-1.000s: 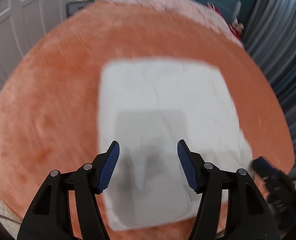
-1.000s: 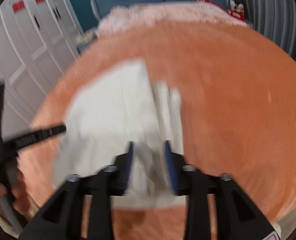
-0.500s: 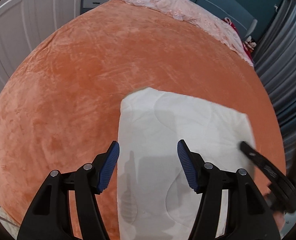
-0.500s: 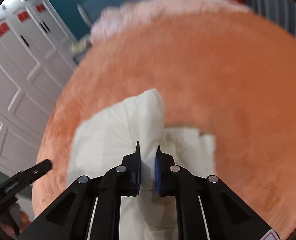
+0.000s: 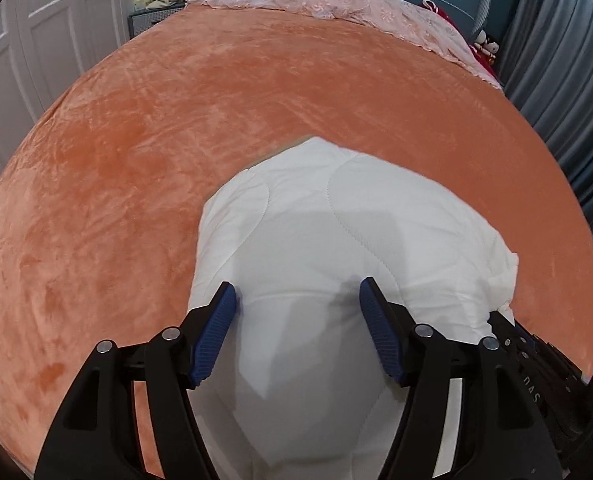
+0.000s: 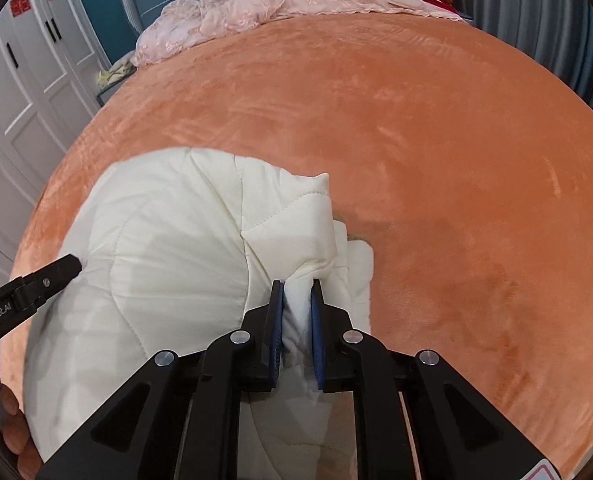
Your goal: Fold large clothes
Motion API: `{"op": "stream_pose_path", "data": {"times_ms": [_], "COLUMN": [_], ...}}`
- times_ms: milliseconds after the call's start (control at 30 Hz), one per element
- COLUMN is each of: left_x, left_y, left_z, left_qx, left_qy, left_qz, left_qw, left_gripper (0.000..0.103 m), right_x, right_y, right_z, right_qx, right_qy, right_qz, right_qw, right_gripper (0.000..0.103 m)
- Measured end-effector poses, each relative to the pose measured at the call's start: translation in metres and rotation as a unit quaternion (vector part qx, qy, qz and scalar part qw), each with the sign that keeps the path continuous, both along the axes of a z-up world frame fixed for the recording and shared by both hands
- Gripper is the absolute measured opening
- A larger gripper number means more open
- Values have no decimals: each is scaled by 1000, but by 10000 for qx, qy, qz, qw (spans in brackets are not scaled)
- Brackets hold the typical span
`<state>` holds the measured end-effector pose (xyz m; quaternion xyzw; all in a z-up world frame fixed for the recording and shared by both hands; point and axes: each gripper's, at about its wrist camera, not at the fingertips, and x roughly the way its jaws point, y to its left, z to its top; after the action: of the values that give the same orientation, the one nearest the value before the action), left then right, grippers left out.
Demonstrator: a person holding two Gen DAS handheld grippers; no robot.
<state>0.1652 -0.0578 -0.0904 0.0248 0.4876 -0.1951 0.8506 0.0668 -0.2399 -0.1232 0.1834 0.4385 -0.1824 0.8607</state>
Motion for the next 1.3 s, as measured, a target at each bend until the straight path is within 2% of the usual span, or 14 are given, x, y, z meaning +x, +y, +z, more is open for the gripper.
{"op": "stream_pose_path", "data": {"times_ms": [300, 633, 933, 1000, 1100, 1200, 1300], "left_x": [-7, -6, -7, -6, -7, -16, -34], "left_y": [-7, -9, -11, -10, -7, 2, 20], "left_z": [-26, -38, -41, -41, -32, -14, 5], "left_qx": [251, 259, 346, 341, 375, 541, 480], "left_qy": [-590, -783, -860, -832, -756, -639, -414], "left_qz": [109, 239, 272, 262, 228, 156, 71], "left_qw": [9979, 9963, 9953, 9956, 9962, 9964, 9980], "left_gripper": [71, 75, 75, 75, 75, 80, 80], "right_x": [0, 2, 3, 3, 1, -15, -43], "right_y": [2, 5, 11, 13, 7, 1, 8], "right_z": [-17, -29, -30, -28, -21, 2, 26], "right_qx": [-51, -65, -273, -298, -58, 215, 185], "right_qy": [-149, -366, -415, -410, -388, -346, -409], "right_qz": [64, 6, -39, -30, 33, -15, 61], "right_qw": [9999, 9993, 9988, 9987, 9992, 9992, 9990], "right_gripper": [14, 15, 15, 15, 17, 27, 28]}}
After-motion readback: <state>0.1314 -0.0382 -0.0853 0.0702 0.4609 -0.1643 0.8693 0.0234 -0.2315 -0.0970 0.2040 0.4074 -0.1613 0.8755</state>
